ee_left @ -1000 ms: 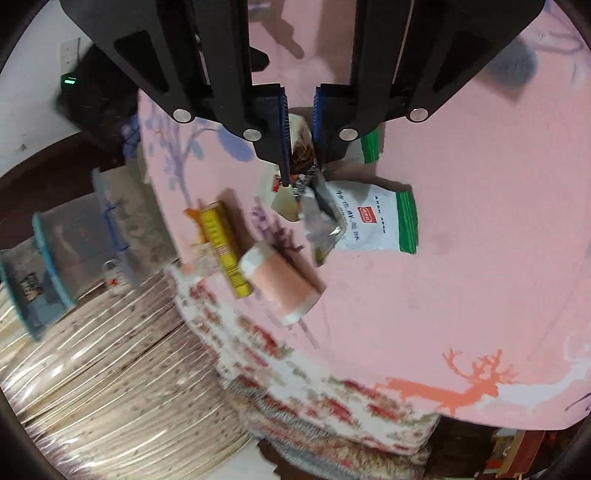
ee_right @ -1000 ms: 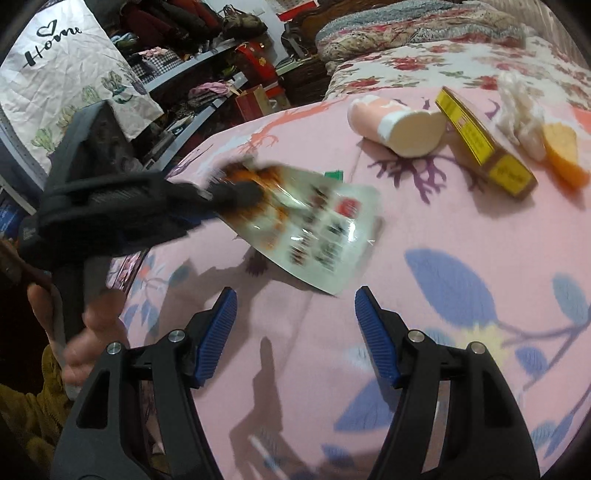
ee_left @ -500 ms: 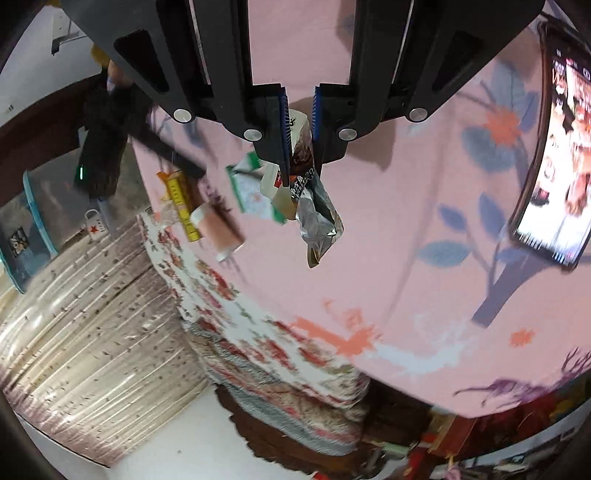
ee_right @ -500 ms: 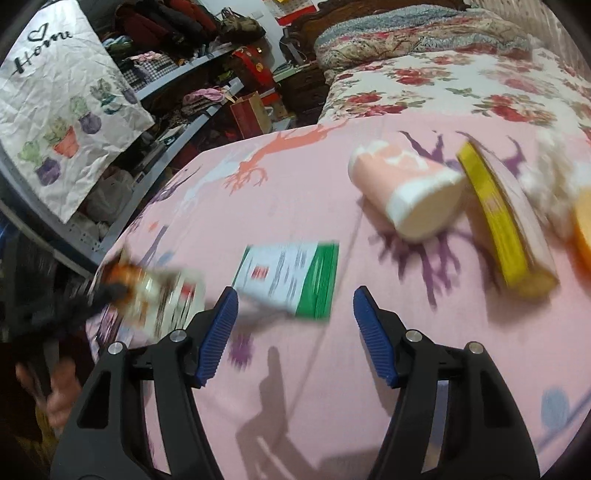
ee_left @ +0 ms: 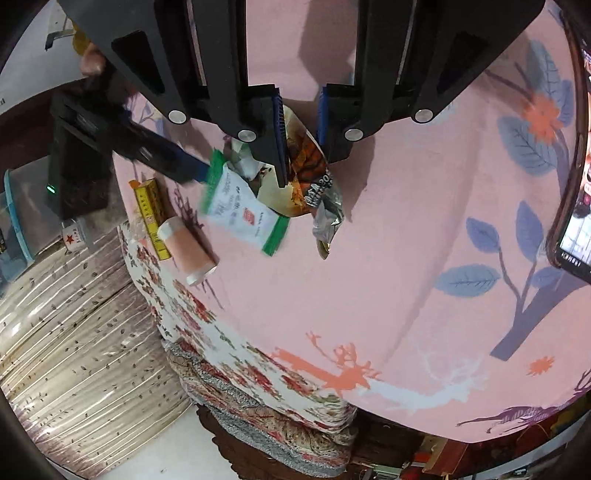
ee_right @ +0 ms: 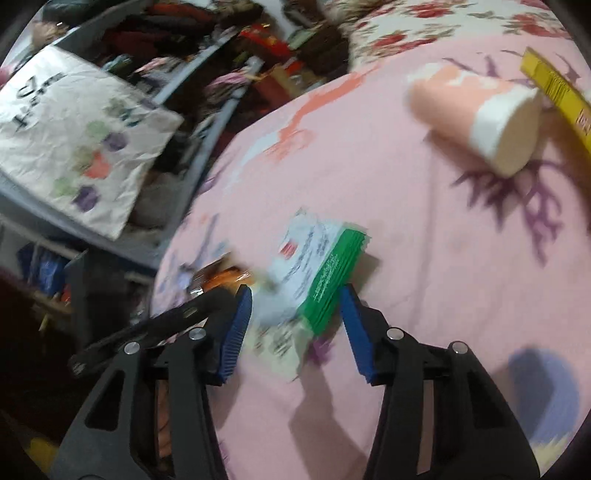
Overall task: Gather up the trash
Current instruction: 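Grasp the foil-and-orange snack wrapper with the left tool, then grasp the green-and-white wrapper with the right tool while the left tool holds its wrapper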
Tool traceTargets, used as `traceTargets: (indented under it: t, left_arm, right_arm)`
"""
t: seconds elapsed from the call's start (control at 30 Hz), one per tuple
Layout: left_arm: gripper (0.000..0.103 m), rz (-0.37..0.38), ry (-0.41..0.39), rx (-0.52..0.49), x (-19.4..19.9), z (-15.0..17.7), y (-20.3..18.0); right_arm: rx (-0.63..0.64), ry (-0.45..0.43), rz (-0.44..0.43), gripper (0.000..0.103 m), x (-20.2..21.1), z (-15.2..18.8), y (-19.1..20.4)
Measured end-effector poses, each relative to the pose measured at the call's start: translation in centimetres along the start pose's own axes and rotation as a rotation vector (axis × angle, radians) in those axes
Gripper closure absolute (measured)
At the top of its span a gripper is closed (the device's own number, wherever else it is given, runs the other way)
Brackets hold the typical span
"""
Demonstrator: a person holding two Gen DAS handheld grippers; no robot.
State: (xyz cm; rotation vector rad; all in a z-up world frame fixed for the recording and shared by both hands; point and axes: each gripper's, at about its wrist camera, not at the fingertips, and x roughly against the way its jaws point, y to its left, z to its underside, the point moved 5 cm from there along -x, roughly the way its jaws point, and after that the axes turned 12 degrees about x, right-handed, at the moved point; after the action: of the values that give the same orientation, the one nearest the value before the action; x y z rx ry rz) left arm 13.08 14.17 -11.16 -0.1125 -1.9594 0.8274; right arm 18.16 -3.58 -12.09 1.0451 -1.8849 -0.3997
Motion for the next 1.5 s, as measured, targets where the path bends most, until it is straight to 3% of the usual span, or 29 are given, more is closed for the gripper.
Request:
traceTargets:
  t: [0.13,0.27,0.43,0.7,0.9,1.03,1.27,1.4,1.5]
  left_arm:
    - [0.088,0.007,0.011,0.019,0.4,0.3,1.2]
    - [0.087,0.003,0.009,0.025,0.7,0.4,1.7]
    - [0.087,-0.010,0.003,0.019,0.7,0.6,1.6]
    - [0.086,-0.012,0.008,0.015,0.7,0.6,1.5]
    - [0.085,-0.017,0.008,0.011,0.5,0.6,1.3]
    - [0.085,-0.022,0.010,0.011,0.4,0.7,1.3]
    - [0.084,-0.025,0.011,0.010,0.4,0.6,1.2]
    - [0.084,-0.023,0.012,0.011,0.4,0.6,1.1]
    - [0.084,-0.028,0.013,0.009,0.4,0.7,1.1]
  right_arm:
    - [0.023,-0.007,-0.070,0.050,1.0,1.8,2.0]
    - [0.104,-0.027,0.049,0.050,2.2,1.6,2.1]
    - [0.094,-0.074,0.169,0.050,3.4,-0.6,-0.6]
    - [0.068,-0.107,0.252,0.050,3.8,-1.4,-3.1]
    - [0.172,-0.053,0.364,0.050,2.1,-2.9,-4.0]
    - [0.157,-0.038,0.335,0.049,1.1,-3.6,-4.7]
    - [0.136,0.011,0.145,0.049,0.1,-1.4,-2.2]
    - [0.060,-0.019,0.085,0.049,0.2,-1.1,-2.6]
    - [0.031,-0.046,0.102,0.050,0.3,-1.4,-3.1]
